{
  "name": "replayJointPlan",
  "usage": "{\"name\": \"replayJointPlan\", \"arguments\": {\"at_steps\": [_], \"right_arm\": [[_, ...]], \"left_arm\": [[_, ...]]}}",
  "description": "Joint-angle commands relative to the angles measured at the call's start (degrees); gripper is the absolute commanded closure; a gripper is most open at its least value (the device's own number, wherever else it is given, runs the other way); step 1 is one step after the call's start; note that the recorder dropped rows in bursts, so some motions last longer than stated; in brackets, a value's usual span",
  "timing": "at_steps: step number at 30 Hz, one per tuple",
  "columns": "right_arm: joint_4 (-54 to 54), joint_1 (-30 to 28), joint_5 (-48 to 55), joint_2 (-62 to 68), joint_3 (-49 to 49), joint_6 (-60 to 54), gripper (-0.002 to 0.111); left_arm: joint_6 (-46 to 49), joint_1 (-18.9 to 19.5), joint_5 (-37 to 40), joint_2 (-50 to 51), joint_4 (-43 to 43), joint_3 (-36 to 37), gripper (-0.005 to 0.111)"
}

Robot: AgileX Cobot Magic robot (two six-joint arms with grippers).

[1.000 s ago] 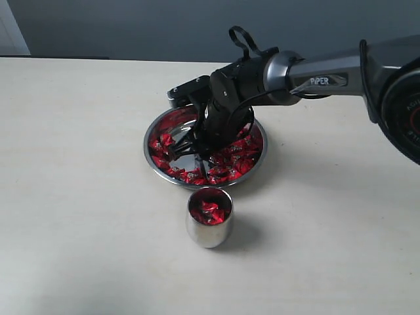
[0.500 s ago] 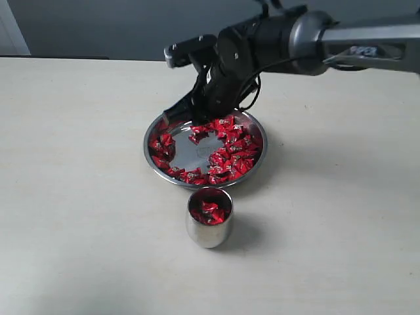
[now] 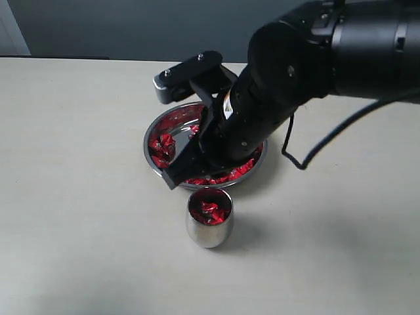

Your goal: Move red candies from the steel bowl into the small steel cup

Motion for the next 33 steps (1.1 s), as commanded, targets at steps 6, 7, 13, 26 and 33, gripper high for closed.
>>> {"name": "replayJointPlan", "arguments": {"at_steps": [6,7,13,26,33], "right_arm": [[5.73,0.91,-3.87,-1.91,7.52,-2.35,0.107],[6.11,0.91,-3.87,-1.91,7.52,-3.68,0.103],[8.06,0.91,-3.57,-1.91,7.52,-5.9,0.072],[3.9,0.91,-9.22,-1.91,7.41,-5.9,0.071],[-1.2,0.11,-17.92,6.77,2.09,-5.17,0.071]], "left_arm": [[-0.13,-0.29,-0.24,-0.3,0.0,0.17,0.106],[-0.13,-0.29,-0.24,-0.3,0.0,0.17,0.106],[-0.13,-0.29,-0.24,-0.3,0.0,0.17,0.106],[-0.13,-0.29,-0.24,-0.3,0.0,0.17,0.106],[-0.13,-0.29,-0.24,-0.3,0.0,0.17,0.106]]}}
